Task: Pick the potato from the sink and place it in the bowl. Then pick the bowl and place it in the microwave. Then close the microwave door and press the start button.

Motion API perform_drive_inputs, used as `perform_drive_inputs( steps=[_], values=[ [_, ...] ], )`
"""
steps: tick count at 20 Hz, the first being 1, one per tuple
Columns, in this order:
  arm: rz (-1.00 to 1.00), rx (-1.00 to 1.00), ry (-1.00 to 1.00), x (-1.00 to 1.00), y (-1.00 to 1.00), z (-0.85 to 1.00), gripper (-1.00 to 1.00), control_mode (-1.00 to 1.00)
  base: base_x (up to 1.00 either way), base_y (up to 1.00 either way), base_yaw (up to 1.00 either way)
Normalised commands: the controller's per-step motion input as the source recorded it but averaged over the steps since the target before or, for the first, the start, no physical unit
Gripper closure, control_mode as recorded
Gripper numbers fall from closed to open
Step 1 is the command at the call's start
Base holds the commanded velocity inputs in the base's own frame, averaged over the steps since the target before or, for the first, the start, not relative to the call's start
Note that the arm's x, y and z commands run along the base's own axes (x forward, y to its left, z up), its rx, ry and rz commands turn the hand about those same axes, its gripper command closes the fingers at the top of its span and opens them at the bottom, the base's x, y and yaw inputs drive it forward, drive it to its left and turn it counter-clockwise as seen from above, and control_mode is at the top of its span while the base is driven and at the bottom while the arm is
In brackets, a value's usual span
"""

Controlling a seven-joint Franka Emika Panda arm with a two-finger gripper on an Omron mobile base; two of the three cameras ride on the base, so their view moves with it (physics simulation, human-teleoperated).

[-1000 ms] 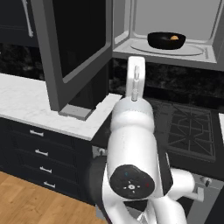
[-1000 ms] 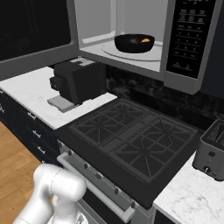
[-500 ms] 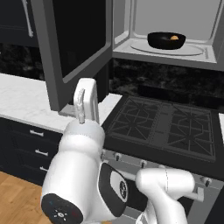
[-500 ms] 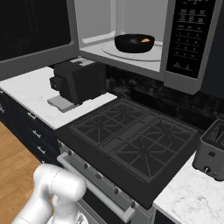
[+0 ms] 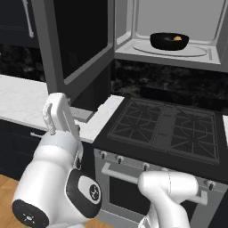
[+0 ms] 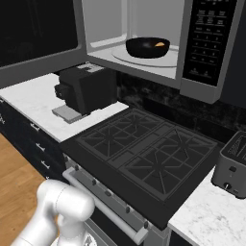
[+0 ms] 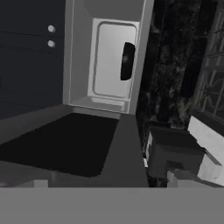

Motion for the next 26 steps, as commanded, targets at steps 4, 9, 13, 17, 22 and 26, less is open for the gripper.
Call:
perform_drive_inputs(
  steps=[4, 9, 13, 17, 22, 26],
  values=[
    [0.00, 0.09, 0.00, 0.48, 0.84, -0.55, -1.00, -1.00, 0.00, 0.00, 0.00],
    [0.00, 0.10, 0.00, 0.50, 0.77, -0.39, -1.00, -1.00, 0.00, 0.00, 0.00],
    [0.00, 0.07, 0.00, 0.77, 0.58, -0.44, -1.00, -1.00, 0.00, 0.00, 0.00],
    [-0.02, 0.00, 0.00, 0.84, 0.43, -0.21, -1.00, -1.00, 0.00, 0.00, 0.00],
    [-0.10, 0.00, -0.06, 0.65, 0.38, -0.16, -1.00, -1.00, 0.00, 0.00, 0.00],
    [-0.13, 0.00, -0.08, 0.49, 0.24, -0.13, -1.00, -1.00, 0.00, 0.00, 0.00]
  ],
)
